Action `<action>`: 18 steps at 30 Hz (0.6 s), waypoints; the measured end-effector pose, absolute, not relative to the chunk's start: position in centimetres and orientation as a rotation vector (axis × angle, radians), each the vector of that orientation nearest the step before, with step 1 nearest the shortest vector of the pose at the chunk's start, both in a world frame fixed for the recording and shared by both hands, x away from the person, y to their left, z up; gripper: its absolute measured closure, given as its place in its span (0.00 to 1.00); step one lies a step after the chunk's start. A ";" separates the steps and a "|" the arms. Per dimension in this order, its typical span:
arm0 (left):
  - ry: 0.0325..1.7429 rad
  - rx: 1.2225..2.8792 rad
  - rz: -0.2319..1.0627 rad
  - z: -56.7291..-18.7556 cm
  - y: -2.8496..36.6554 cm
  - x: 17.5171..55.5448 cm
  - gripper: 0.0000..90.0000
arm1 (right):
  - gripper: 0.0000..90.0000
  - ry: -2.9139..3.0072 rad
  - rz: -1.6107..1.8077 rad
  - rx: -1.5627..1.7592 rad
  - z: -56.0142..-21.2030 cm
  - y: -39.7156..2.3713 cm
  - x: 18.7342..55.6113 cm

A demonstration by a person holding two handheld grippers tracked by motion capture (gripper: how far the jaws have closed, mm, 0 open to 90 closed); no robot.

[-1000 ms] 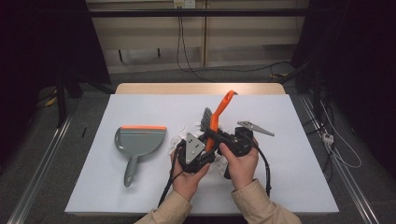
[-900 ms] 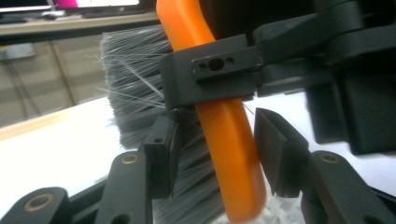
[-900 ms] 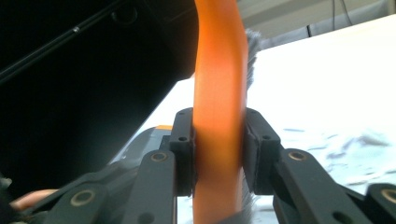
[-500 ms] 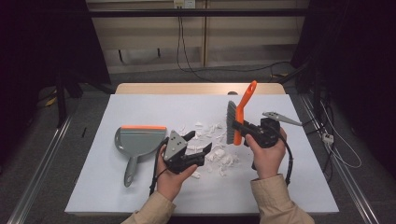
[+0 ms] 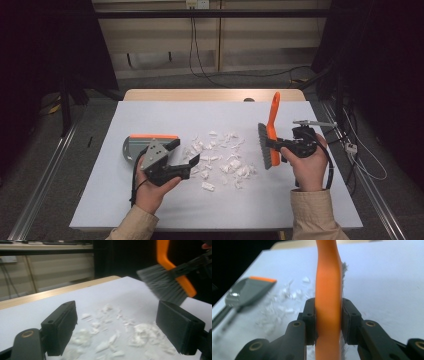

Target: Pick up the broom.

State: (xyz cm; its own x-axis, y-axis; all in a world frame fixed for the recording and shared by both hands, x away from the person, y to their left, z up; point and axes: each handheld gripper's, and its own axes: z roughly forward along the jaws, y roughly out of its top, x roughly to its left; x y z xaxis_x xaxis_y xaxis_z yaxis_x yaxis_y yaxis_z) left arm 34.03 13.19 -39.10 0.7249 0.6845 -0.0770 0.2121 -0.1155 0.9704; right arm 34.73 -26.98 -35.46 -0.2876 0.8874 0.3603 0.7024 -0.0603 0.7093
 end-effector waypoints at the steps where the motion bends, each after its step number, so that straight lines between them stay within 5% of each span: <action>1: 0.741 1.666 0.466 -39.2 13.7 34.1 0.18 | 0.77 2.008 1.249 1.751 -35.6 -27.3 34.8; 18: 0.780 1.620 0.488 -39.9 17.8 35.0 0.15 | 0.78 2.036 0.992 1.698 -40.0 -26.2 36.8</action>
State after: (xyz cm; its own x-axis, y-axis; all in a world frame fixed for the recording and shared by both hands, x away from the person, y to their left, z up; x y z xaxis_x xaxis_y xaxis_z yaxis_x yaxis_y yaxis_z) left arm 35.05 17.77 -39.92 0.6860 0.7196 -0.1075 0.2182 -0.0626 0.9739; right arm 36.83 -26.24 -39.99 -0.2493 0.9495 0.1903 0.7349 0.0576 0.6757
